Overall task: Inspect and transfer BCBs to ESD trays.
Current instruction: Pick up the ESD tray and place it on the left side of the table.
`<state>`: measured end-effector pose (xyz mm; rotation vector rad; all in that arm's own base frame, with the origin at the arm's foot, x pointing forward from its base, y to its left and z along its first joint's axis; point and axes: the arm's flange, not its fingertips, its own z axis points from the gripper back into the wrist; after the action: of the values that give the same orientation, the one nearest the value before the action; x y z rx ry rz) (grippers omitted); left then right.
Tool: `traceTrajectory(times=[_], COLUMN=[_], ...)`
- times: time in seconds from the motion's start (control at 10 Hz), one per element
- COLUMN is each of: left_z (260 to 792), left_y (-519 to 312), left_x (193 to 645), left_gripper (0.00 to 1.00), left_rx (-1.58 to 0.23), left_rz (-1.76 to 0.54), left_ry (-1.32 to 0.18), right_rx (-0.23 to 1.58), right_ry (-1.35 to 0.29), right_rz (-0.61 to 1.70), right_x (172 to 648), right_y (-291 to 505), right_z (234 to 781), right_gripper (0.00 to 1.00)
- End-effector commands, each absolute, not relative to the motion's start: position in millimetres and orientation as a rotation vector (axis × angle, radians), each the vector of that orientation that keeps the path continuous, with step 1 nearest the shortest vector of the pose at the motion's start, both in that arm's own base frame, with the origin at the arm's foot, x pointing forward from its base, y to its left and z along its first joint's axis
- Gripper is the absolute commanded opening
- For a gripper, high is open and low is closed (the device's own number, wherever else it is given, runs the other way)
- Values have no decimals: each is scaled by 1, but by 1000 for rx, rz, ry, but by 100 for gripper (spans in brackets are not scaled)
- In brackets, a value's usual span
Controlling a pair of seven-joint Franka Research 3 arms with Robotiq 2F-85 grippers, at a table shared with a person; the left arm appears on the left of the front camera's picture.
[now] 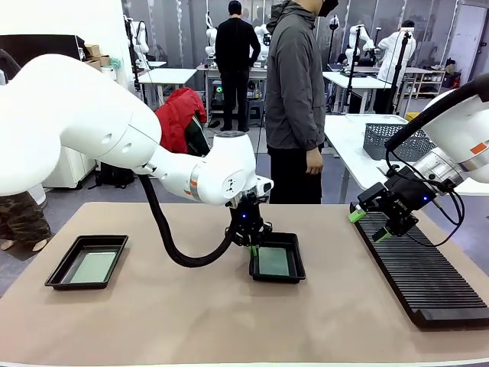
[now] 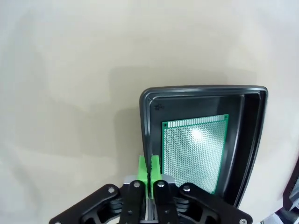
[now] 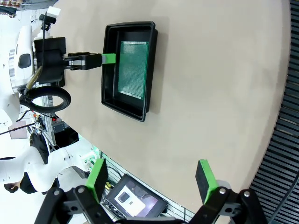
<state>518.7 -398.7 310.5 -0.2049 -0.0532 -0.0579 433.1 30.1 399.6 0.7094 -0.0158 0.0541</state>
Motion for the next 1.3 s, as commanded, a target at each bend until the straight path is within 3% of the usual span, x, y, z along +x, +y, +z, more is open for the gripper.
traceTrajectory(times=[0.0,0.5,1.2], left_z=[317,332,356], left_y=[-377,-357,-310], left_x=[504,504,482], left_gripper=[0,0,0], left_rx=[-282,-378,-349], left_rz=[-72,-103,-104], left_ry=[-59,-69,-126], right_rx=[700,700,700], right_ry=[-20,-20,-20], right_rz=[31,31,31], right_x=[434,434,434], right_y=[32,32,32], right_z=[400,400,400], right_gripper=[100,100,100])
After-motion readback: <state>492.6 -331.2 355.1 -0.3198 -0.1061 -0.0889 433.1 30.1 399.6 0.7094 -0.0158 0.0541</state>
